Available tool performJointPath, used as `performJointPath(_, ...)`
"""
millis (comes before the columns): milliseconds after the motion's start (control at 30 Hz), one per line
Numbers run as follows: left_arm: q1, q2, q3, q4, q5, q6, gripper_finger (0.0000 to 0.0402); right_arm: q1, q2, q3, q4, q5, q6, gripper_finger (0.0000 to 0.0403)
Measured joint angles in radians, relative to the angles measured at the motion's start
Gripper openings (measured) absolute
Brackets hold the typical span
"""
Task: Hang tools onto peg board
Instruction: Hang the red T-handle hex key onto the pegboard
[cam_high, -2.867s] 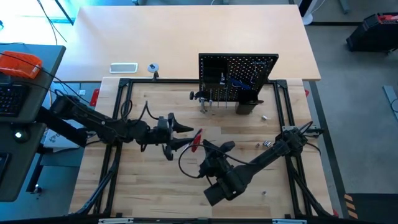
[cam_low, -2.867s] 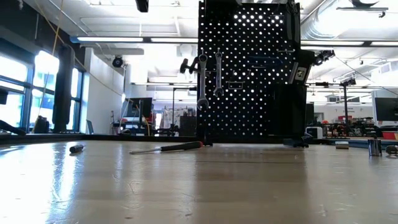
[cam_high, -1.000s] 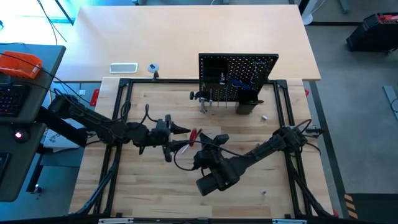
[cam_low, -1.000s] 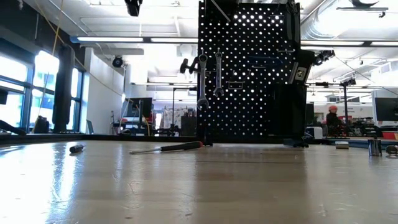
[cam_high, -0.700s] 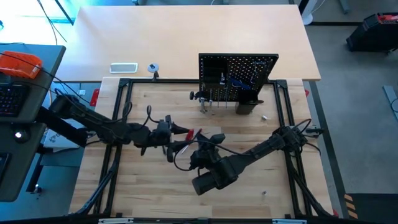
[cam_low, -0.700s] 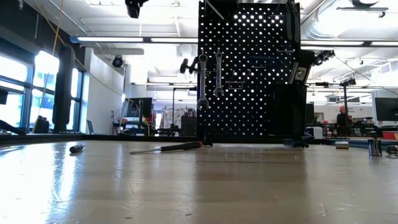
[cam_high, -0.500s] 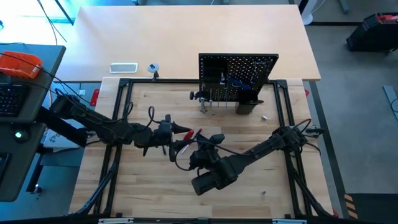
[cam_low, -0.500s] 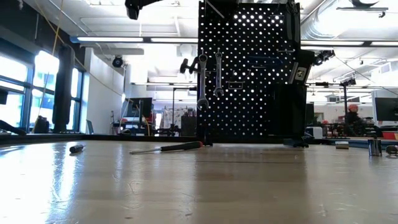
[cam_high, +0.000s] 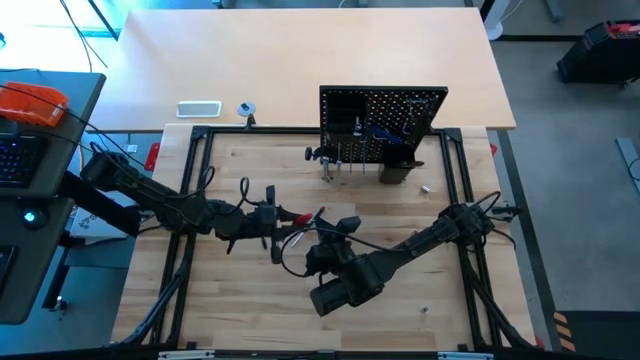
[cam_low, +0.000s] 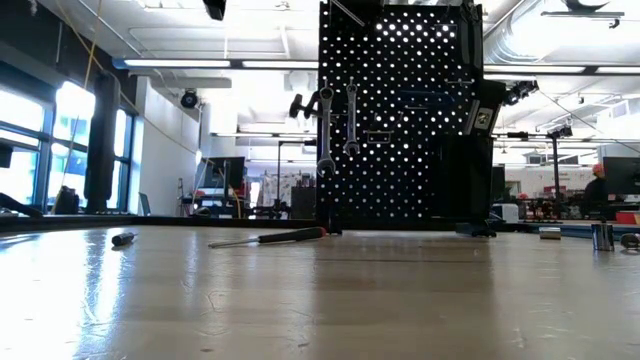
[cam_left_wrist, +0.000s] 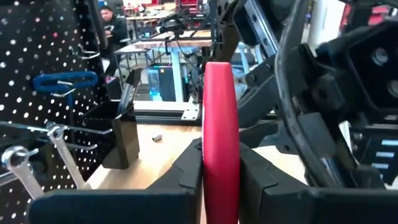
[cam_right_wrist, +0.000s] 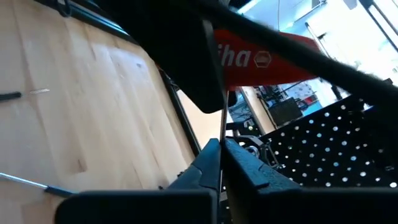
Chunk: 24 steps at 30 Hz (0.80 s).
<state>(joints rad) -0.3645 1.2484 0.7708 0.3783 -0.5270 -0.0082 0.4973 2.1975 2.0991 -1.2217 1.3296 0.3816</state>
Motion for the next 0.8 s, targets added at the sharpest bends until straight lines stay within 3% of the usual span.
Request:
performJointPath(133,-0.004,-0.002,0.0,-0.005,-0.008,0.029,0.0042,0.02,0.0,0.0,-0.052,-0.017,0.065,0.0035)
performJointPath(433,-0.003,-0.012,0.01,-0.049,0.006,0.128,0.0042,0.083,0.0,0.075,-0.331,-0.14,0.369,0.0148)
performJointPath(800,-0.005,-0.019,0.265,-0.469,0.0,0.252,0.0042,0.224,-0.057,0.133,-0.35,-0.234,0.449,0.0165)
